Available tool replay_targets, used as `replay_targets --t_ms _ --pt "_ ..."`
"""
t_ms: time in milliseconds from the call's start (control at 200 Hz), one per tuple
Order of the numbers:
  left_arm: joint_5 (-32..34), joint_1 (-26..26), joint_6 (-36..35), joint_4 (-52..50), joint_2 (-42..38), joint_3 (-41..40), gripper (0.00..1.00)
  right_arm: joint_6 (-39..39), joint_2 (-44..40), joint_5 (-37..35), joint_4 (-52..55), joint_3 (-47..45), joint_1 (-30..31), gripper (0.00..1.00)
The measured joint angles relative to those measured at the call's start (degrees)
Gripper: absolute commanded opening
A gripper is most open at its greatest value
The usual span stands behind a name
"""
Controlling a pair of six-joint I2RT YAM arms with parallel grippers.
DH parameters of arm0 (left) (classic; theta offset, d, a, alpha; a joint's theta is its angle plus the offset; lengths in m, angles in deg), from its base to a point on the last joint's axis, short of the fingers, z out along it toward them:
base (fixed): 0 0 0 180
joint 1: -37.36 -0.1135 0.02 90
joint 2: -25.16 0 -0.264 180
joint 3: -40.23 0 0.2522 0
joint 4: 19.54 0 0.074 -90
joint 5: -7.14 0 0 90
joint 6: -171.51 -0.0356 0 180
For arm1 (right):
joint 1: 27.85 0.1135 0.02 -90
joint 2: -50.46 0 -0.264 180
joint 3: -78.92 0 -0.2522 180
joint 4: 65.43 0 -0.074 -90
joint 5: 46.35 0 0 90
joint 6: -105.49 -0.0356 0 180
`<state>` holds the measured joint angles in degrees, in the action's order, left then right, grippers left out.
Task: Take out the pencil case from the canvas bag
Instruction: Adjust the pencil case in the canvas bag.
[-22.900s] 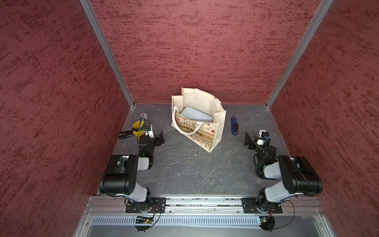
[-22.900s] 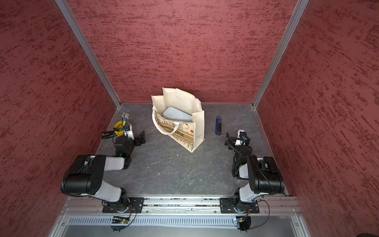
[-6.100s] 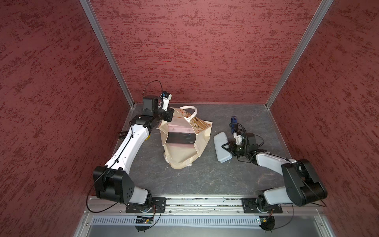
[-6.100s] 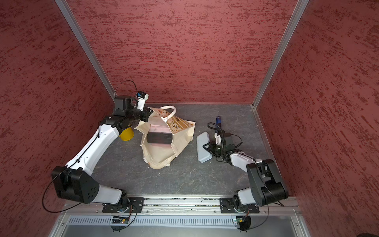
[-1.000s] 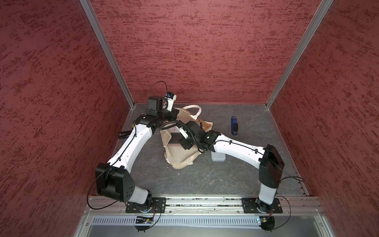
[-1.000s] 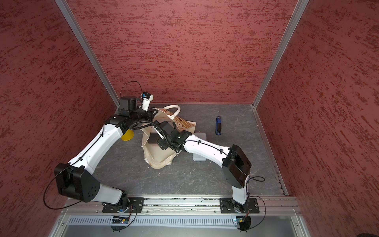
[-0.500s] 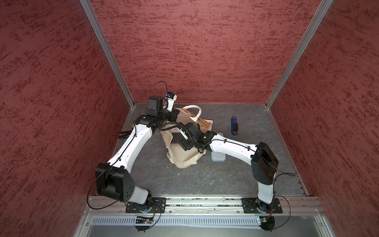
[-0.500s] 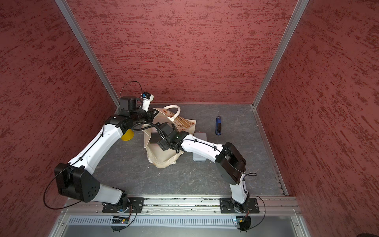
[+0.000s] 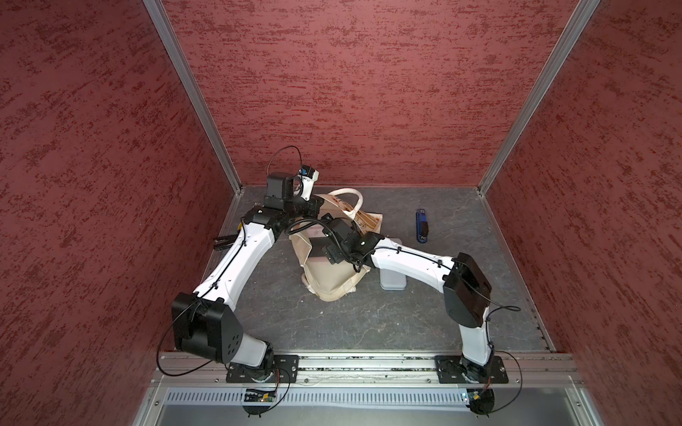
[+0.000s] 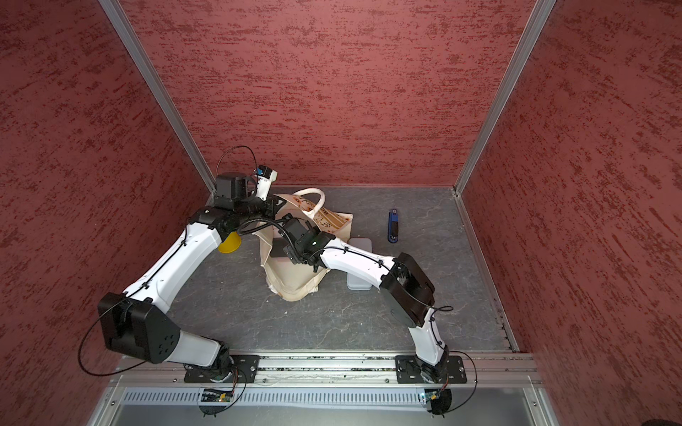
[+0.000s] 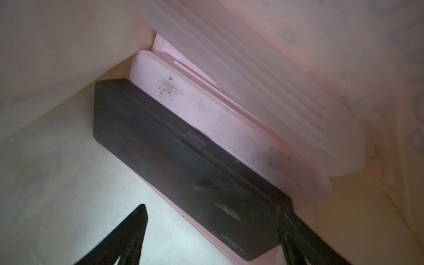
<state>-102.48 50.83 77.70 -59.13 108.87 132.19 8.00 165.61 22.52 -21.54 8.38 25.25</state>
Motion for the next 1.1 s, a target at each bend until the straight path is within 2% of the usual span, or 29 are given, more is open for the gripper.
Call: replay_targets --t_ms 220,371,691,1097 --pt "-0.1 0.0 0.4 0.0 0.0 0.0 0.00 -3.1 3.8 -5.1 3.1 4.4 -0.1 0.93" --pt "-0.3 0.0 0.6 0.0 0.0 0.0 0.00 -4.5 5.6 -4.9 4.5 4.4 -1.4 0.93" --pt "-0.9 0.0 0.6 0.0 0.0 0.0 0.00 -5.0 5.7 3.3 4.6 3.5 -3.0 0.91" --pt "-1.2 0.0 0.6 0.0 0.0 0.0 0.00 -6.5 -1.6 17.6 -2.8 -9.5 -3.7 0.87"
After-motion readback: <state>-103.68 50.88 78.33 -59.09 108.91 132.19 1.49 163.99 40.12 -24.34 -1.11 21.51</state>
